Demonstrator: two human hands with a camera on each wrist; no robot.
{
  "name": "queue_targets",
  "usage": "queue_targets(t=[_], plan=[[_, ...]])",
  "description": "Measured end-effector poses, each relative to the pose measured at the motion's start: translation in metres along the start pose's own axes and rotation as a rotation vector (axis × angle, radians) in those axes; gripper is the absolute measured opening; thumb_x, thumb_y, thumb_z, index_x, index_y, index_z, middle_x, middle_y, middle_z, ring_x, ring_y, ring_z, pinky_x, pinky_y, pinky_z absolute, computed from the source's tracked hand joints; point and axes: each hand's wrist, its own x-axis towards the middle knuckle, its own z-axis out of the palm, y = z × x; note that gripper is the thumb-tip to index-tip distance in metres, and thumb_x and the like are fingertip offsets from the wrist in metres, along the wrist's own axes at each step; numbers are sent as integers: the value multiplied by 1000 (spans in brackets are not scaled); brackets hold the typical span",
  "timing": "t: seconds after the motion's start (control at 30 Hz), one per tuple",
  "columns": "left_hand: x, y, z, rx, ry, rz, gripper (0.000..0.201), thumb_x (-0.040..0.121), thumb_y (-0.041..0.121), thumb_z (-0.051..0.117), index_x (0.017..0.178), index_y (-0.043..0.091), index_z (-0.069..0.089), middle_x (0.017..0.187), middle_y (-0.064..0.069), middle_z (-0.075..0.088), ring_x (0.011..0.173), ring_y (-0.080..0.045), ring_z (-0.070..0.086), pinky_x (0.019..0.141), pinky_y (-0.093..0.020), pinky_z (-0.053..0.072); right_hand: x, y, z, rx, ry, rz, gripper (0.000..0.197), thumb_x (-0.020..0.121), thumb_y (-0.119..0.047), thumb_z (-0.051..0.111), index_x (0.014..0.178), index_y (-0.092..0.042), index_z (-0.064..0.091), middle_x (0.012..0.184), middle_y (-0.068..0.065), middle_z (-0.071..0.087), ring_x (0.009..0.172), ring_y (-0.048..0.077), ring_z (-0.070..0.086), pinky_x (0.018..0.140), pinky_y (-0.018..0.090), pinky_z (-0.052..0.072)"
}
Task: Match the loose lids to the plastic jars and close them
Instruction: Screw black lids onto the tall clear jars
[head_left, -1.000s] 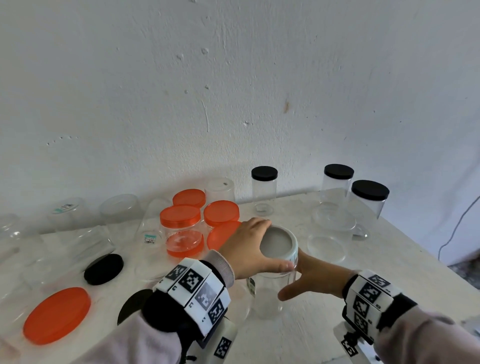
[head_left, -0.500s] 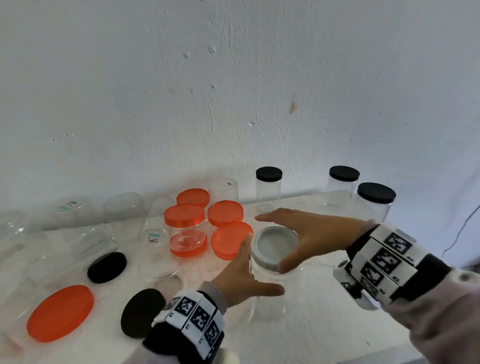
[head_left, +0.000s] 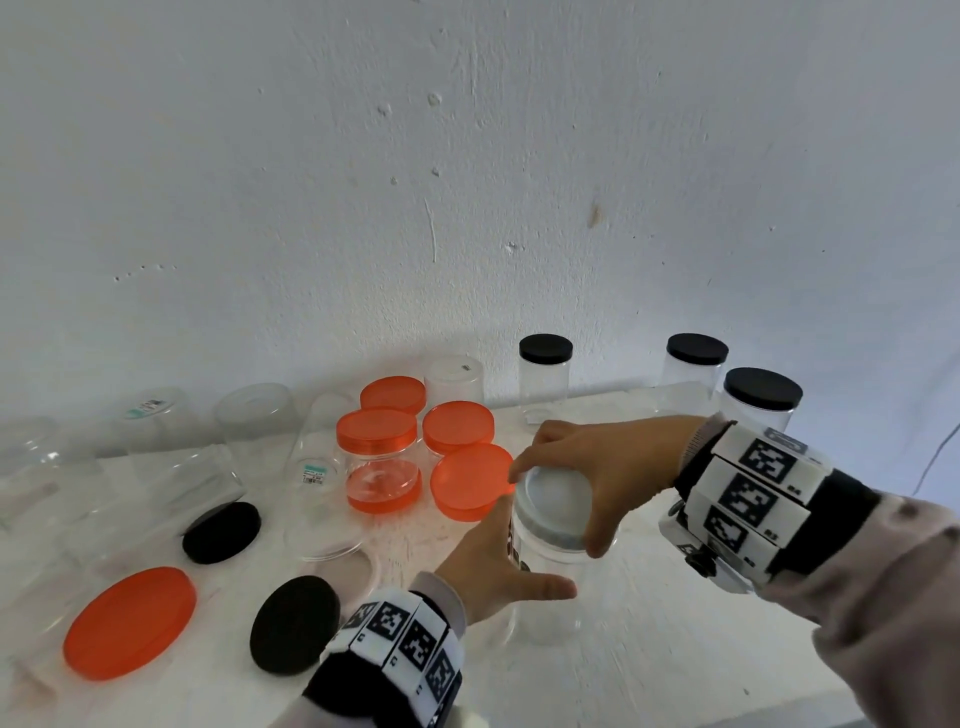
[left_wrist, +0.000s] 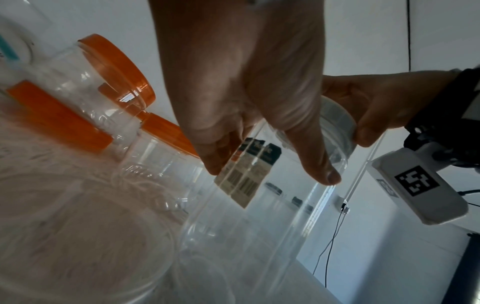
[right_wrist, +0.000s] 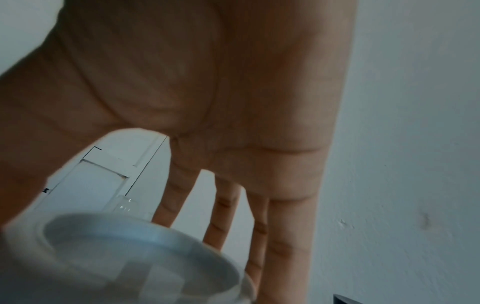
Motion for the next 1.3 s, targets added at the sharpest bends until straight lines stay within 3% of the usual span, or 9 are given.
queue_targets(t=[0.17, 0.33, 0.43, 0.5, 0.6, 0.67, 0.93, 1.13, 1.3], plan=[[0, 0, 1, -3, 7, 0, 96, 63, 42, 84, 139, 34, 26, 132, 16, 49, 121, -4, 46, 101, -19, 38, 1, 4, 3, 28, 39, 32, 86, 66, -48, 81, 135, -52, 31, 122, -16, 35, 111, 11, 44, 79, 22, 42], [-2, 0, 1, -17, 21, -7, 84, 64, 38, 84, 128, 40, 30, 124, 20, 51, 112, 4, 48, 85, -6, 38, 6, -3, 11, -28, 75, 138, 85, 59, -76, 67, 131, -44, 36, 111, -13, 39, 97, 18, 59, 81, 33, 54], [-3, 0, 3, -29, 28, -2, 85, 64, 38, 84, 128, 39, 29, 123, 21, 50, 113, 4, 47, 84, -6, 38, 6, -5, 14, -29, 95, 169, 84, 57, -81, 64, 126, -40, 39, 112, -9, 42, 84, 15, 60, 67, 30, 56], [-3, 0, 3, -39, 28, -2, 84, 64, 39, 84, 128, 39, 29, 121, 24, 49, 112, 5, 46, 86, -7, 38, 5, -6, 14, -14, 101, 183, 87, 58, -81, 63, 129, -38, 37, 117, -9, 44, 81, 11, 56, 63, 27, 52], [-3, -1, 3, -28, 33, -6, 90, 63, 42, 84, 134, 34, 29, 127, 17, 49, 117, -3, 47, 97, -17, 38, 2, -4, 11, 15, 41, 151, 96, 63, -68, 73, 141, -45, 22, 131, -12, 36, 112, 15, 47, 90, 33, 47], [-3, -1, 3, -25, 34, -8, 91, 63, 41, 84, 135, 34, 29, 129, 16, 49, 119, -5, 47, 97, -18, 37, 0, -4, 7, 20, 3, 93, 92, 68, -52, 78, 141, -50, 21, 130, -16, 33, 118, 12, 41, 95, 32, 44], [-3, -1, 3, -52, 26, -14, 80, 63, 40, 84, 123, 43, 30, 117, 27, 50, 108, 9, 47, 81, -3, 38, 6, -5, 13, -22, 86, 194, 86, 64, -79, 62, 135, -38, 35, 116, -12, 40, 104, 16, 52, 88, 34, 49], [-2, -2, 3, -9, 35, 1, 86, 63, 43, 83, 127, 41, 26, 121, 25, 46, 113, 2, 46, 82, -2, 36, 1, -3, 8, 12, -3, 82, 91, 70, -47, 78, 142, -48, 23, 133, -15, 33, 121, 13, 39, 99, 35, 44], [-2, -2, 4, -17, 38, 7, 86, 63, 42, 84, 127, 42, 26, 119, 28, 46, 109, 10, 45, 78, 3, 34, 3, -2, 10, 9, 69, 92, 84, 67, -57, 77, 137, -46, 32, 121, -15, 38, 111, 13, 45, 88, 29, 46]])
